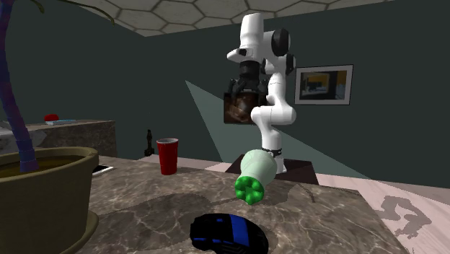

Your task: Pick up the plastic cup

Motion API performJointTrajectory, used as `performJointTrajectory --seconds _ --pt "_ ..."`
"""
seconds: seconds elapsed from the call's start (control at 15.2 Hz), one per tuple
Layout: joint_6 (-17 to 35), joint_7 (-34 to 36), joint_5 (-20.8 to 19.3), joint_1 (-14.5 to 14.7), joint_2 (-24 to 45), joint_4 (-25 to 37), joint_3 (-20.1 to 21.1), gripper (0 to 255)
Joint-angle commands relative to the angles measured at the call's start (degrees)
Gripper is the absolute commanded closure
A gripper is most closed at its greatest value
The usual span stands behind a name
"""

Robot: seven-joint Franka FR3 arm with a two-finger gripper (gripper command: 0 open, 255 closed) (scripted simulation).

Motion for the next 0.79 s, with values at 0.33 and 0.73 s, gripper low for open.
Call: performJointTrajectory --seconds 0.33,0.73 --pt "8.01 -6.5 -2.26 -2.18 11.95 4.38 -5.49 0" --pt "12.99 -11.92 -1.88 -3.45 23.17 11.04 -9.46 0"
